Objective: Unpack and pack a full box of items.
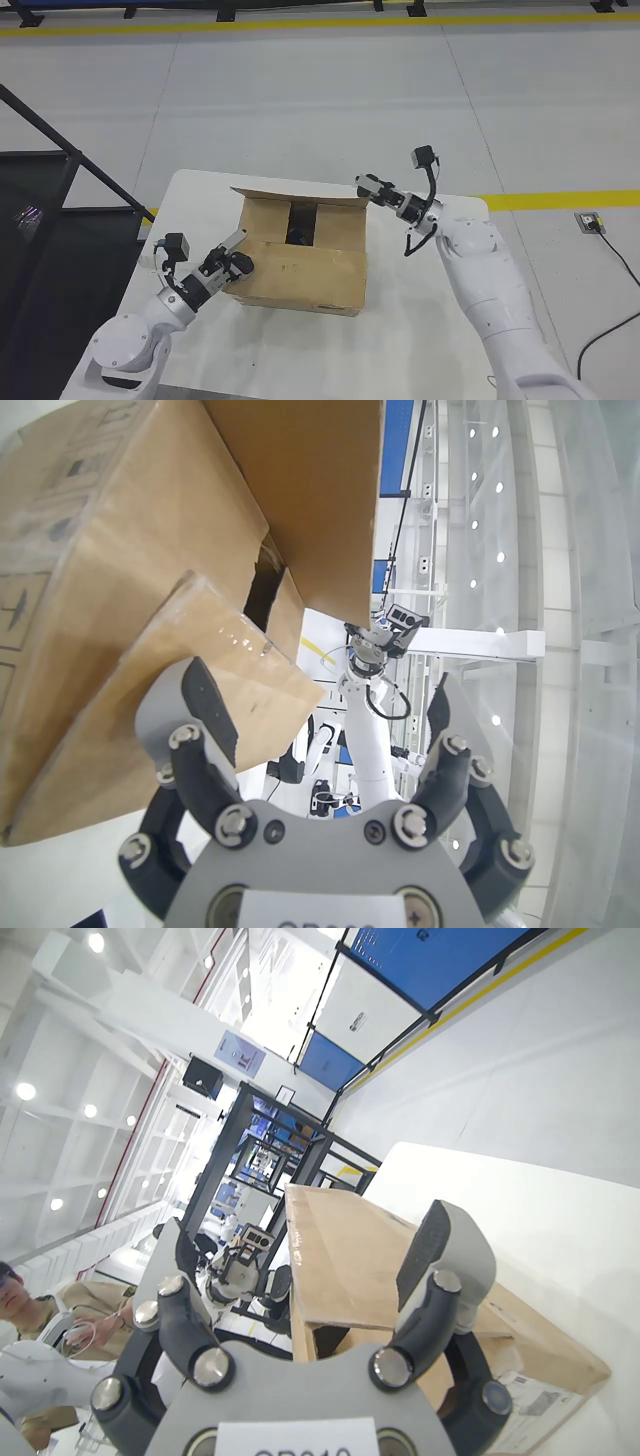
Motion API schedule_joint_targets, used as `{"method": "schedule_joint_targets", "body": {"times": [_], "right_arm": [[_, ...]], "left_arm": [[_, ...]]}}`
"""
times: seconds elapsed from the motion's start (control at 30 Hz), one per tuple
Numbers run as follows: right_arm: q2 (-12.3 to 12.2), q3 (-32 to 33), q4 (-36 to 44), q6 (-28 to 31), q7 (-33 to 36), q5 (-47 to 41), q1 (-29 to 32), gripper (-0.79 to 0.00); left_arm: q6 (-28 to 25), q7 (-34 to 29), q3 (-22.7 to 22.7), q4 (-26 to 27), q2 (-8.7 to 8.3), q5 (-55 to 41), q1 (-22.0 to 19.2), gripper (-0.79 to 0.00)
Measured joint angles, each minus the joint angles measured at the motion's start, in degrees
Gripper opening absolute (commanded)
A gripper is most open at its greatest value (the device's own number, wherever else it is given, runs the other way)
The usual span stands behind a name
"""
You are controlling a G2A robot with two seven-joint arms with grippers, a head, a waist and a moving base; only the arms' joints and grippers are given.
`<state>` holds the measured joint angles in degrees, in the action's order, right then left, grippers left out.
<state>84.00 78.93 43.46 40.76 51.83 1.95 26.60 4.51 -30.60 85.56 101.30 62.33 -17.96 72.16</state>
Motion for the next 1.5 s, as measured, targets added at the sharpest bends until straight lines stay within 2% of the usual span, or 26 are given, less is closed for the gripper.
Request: {"method": "schedule_joint_targets", "body": {"times": [0.1, 0.23, 0.4, 0.5, 0.77, 1.03, 1.2, 1.37, 1.5], "right_arm": [[-0.6, -0.3, 2.2, -1.1, 5.5, -1.3, 0.5, 0.0], [-1.3, -1.1, 5.6, -8.4, 10.7, -0.6, 0.9, 0.0], [-1.8, -2.6, 12.0, -19.1, 12.4, 0.7, 2.9, 0.0], [-1.9, -4.0, 16.1, -23.6, 13.3, 1.6, 4.3, 0.0], [-2.3, -6.8, 23.3, -30.9, 12.6, 3.3, 8.4, 0.0], [-2.6, -8.3, 21.5, -30.4, 11.7, 1.5, 10.2, 0.0], [-2.7, -8.7, 19.0, -28.0, 11.1, -0.8, 10.0, 0.0], [-3.0, -8.9, 19.0, -25.9, 10.3, -2.0, 10.3, 0.0], [-3.2, -9.0, 19.1, -25.6, 9.9, -2.5, 10.5, 0.0]], "left_arm": [[-0.2, 0.7, -0.5, 0.1, 0.05, 1.0, -0.1, 0.0], [-0.4, 1.9, -1.4, 0.0, 0.16, 2.6, -0.4, 0.0], [-1.1, 4.3, -3.0, -0.4, 0.39, 5.6, -1.1, 0.0], [-1.7, 5.5, -4.2, -0.9, 0.56, 7.3, -1.6, 0.0], [-3.9, 8.0, -5.8, -1.7, 0.94, 9.8, -1.6, 0.0], [-6.7, 10.9, -3.6, 0.9, 0.98, 10.3, 0.8, 0.0], [-7.3, 14.4, 1.4, 1.6, 0.75, 9.9, 2.4, 0.0], [-6.3, 15.8, 4.4, -2.7, 0.72, 8.2, 1.0, 0.0], [-6.4, 12.4, 3.0, -9.1, 0.78, 8.6, -2.6, 0.0]]}}
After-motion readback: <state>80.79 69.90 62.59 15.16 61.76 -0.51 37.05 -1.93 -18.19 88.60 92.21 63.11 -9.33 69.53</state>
